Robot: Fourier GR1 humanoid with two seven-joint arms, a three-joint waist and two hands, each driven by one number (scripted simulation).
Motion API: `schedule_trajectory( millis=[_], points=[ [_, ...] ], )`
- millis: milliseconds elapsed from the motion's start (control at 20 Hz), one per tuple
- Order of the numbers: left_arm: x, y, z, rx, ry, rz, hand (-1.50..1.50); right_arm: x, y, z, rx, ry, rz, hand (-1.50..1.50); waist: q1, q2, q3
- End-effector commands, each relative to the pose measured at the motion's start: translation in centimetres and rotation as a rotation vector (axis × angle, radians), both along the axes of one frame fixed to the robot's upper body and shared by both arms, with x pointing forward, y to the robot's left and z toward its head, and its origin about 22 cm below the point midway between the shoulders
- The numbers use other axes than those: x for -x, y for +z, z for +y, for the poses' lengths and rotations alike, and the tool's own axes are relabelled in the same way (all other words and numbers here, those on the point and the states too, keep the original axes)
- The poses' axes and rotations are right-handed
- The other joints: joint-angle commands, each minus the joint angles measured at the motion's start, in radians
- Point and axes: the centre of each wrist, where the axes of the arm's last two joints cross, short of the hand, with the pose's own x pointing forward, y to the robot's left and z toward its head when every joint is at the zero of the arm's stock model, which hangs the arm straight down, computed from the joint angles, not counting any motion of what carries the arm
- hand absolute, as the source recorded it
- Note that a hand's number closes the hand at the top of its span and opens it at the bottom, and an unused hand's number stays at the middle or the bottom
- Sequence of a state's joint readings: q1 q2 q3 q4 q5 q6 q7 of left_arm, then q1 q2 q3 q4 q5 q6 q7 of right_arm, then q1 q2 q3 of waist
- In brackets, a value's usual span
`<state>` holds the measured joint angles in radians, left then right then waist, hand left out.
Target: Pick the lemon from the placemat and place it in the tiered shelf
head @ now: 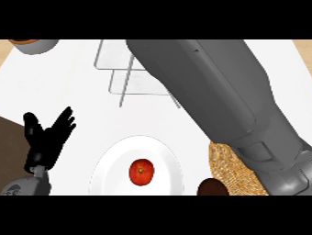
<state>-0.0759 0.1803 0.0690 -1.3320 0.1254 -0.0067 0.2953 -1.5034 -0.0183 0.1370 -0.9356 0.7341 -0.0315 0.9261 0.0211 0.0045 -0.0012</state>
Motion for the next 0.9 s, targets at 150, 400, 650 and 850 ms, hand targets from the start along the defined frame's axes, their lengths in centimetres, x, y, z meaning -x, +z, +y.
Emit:
schedule_trajectory(
  millis=[150, 400, 650, 850],
  points=[
    [0.5, 0.7, -0.7, -0.031, 0.013, -0.008, 0.0, -2.3, -1.4, 0.3, 0.023, -0.033, -0.012, 1.5, 0.003, -0.002, 0.001],
    [-0.5, 0.6, 0.1, -0.002, -0.016, -0.008, 0.0, -4.9, -3.1, -1.7, 0.045, -0.048, -0.008, 1.5, 0.005, 0.003, 0.0],
    [1.2, 1.3, -0.5, 0.006, -0.006, -0.005, 0.0, -5.6, -3.0, -2.5, 0.025, -0.016, -0.046, 1.5, 0.009, 0.0, 0.001],
    [-0.3, 0.6, -0.4, 0.001, -0.007, -0.006, 0.0, -5.9, -5.3, -1.7, 0.005, 0.028, -0.055, 1.5, 0.004, 0.003, 0.0]
  ],
)
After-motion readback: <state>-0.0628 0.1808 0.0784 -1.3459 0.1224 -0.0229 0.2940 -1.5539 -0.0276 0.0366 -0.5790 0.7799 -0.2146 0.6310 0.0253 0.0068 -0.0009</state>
